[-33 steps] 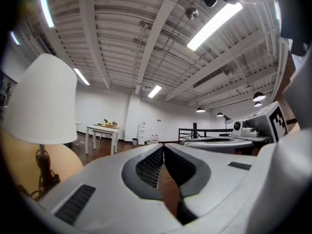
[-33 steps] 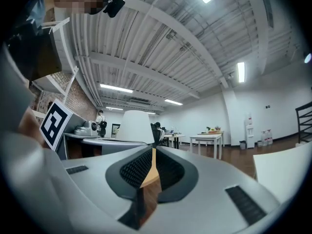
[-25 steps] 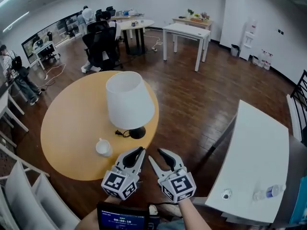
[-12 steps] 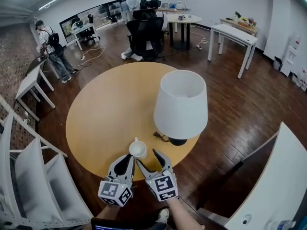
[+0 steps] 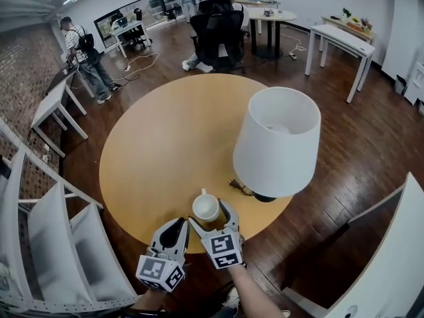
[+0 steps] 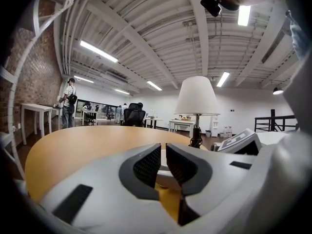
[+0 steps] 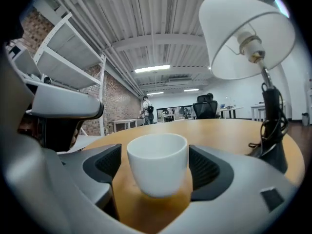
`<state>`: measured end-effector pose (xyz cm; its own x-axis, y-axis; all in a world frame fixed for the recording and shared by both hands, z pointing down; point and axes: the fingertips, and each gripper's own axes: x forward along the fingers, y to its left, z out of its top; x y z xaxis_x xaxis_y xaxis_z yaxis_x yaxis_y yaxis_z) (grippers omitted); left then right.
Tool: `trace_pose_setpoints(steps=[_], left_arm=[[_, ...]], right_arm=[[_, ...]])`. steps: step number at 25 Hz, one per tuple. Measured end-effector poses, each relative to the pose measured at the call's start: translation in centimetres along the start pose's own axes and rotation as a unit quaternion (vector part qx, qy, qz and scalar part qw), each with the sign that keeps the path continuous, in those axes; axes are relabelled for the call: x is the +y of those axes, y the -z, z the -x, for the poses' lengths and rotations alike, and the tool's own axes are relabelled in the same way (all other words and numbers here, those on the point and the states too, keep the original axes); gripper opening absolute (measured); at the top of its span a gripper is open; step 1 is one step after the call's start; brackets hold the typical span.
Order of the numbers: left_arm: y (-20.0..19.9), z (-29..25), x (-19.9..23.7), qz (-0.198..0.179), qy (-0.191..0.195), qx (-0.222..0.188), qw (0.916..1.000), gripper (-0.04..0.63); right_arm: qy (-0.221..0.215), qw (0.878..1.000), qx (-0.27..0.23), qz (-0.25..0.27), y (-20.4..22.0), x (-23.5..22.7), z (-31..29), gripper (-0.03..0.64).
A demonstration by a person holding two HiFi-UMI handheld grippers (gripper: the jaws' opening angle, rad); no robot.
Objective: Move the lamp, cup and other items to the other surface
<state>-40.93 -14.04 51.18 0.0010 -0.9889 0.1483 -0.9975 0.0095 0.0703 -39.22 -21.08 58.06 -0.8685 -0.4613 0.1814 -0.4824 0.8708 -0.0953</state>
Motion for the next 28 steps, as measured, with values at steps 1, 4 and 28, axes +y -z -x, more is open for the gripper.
trace_pose_setpoints(steps=[1, 4, 28], left_arm=[[0.2, 0.1, 0.3, 0.0, -0.002, 0.003, 1.0, 0.043], [0.3, 0.0, 1.0, -0.001, -0.006, 0.008, 0.9999, 0.043], [-1.3, -3.7, -10.2, -0.011, 0.121, -0.003, 0.9925, 0.043]], right_arm=[[-0.003, 1.0, 0.002, 0.003, 0.0, 0.1, -0.5, 0.439], [-0.009, 1.0, 0.015, 0.011, 0.1, 0.2, -1.8, 0.439], [0.094, 0.995, -0.027, 0.021, -3.2, -5.3, 11.0, 0.391]])
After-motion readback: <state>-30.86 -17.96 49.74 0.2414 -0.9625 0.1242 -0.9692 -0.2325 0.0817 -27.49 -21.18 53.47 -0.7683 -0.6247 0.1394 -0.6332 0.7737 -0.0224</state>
